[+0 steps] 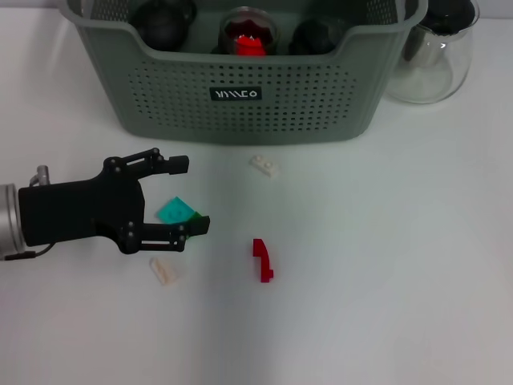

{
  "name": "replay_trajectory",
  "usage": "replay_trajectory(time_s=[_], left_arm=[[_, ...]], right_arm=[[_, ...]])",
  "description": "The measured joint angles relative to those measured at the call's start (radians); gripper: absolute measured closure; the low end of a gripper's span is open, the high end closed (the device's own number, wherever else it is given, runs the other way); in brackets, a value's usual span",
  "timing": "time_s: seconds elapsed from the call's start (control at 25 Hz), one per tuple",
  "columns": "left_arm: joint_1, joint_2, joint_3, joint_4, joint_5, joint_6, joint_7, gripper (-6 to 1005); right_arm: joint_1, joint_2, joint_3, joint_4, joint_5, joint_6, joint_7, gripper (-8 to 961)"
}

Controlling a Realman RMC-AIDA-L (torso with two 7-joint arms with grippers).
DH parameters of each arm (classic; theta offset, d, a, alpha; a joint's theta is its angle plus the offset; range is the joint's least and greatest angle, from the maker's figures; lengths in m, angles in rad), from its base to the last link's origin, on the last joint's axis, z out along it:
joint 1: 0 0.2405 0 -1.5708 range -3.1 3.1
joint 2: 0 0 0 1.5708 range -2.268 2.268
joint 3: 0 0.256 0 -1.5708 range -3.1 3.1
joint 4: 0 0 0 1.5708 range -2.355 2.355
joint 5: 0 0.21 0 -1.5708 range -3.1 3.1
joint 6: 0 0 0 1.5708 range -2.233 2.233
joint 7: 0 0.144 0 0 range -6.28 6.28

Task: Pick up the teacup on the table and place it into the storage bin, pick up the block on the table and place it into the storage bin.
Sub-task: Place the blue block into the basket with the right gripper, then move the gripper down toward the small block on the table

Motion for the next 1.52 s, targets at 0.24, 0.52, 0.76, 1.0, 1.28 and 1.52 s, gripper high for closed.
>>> replay_trajectory(time_s=[0.24, 0.52, 0.76, 1.0, 1.28, 1.52], left_arm=[[-0.004, 0.0, 0.0, 0.005, 0.004, -0.001, -0.002, 237], [-0.005, 0.0, -0.003, 0.005, 0.005, -0.002, -0.002, 238], [0.005, 0.002, -0.041, 0.008, 0.005, 0.022, -0.002, 240], [0.01, 0.015, -0.1, 0.024, 0.006, 0.088, -0.002, 241], [0.023, 0.024, -0.13, 0.107, 0.069, 0.143, -0.059, 243], [0.033, 0.02, -0.121, 0.222, 0.137, 0.168, -0.138, 244]], right_arm=[[-0.008, 0.002, -0.014, 0.038, 0.005, 0.049, 0.002, 448], [-0.03, 0.002, -0.008, -0.029, 0.027, 0.042, -0.001, 234], [-0.145, -0.005, -0.001, -0.304, 0.174, -0.097, -0.007, 153], [-0.322, -0.027, 0.034, -0.561, 0.434, -0.31, -0.056, 159], [-0.466, -0.045, 0.128, -0.589, 0.64, -0.67, -0.188, 159], [-0.558, -0.035, 0.139, -0.479, 0.618, -0.742, -0.334, 159]])
